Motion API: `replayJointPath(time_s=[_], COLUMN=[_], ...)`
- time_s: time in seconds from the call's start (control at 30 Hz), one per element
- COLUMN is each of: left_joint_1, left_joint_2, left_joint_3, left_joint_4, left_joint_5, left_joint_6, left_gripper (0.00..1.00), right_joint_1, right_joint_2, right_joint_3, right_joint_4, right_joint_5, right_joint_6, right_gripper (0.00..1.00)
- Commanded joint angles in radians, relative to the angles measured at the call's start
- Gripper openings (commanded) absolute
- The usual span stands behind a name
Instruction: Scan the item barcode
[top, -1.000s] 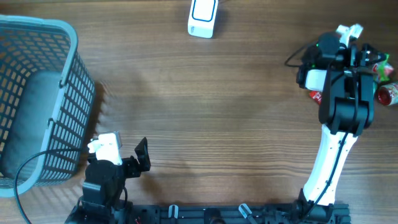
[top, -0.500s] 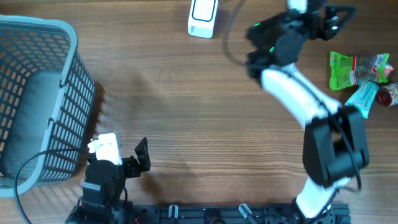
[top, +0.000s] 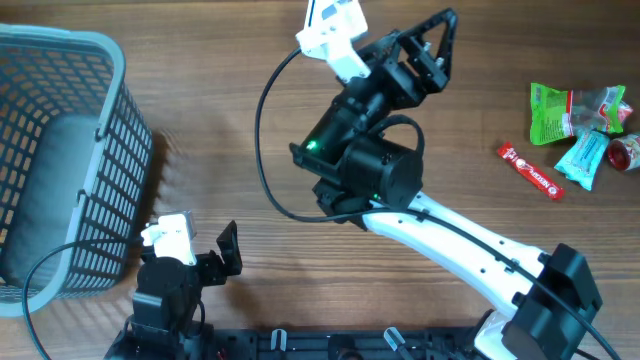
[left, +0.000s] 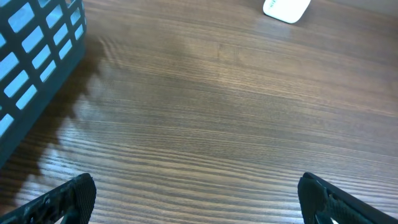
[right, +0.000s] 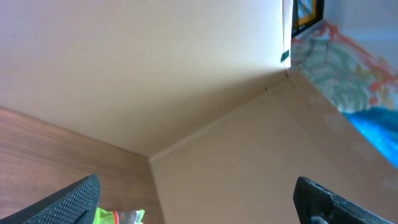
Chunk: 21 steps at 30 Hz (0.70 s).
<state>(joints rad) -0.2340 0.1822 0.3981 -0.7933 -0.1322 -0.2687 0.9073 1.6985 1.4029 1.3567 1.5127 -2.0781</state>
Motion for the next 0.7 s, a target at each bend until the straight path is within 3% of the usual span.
replayJointPath(time_s=[0.0, 0.2, 0.67], left_joint_1=[0.005, 0.005, 0.005], left_joint_2=[-0.007, -0.007, -0.007], left_joint_3=[-0.006, -0.006, -0.006], left_joint_4=[0.002, 0.002, 0.002], left_joint_5=[0.005, 0.005, 0.005], left_joint_6=[-0.005, -0.005, -0.005], left_gripper=[1.00, 1.00, 1.00], right_joint_1=[-0.001, 0.001, 0.001], right_joint_2=[-0.018, -0.018, -0.018], right_joint_3=[0.013, 0.012, 0.012], right_joint_4=[-0.037, -0.144, -0.570], right_joint_5=[0.006, 0.006, 0.006], right_joint_6=[-0.043, -0.043, -0.042], right_gripper=[1.00, 1.00, 1.00])
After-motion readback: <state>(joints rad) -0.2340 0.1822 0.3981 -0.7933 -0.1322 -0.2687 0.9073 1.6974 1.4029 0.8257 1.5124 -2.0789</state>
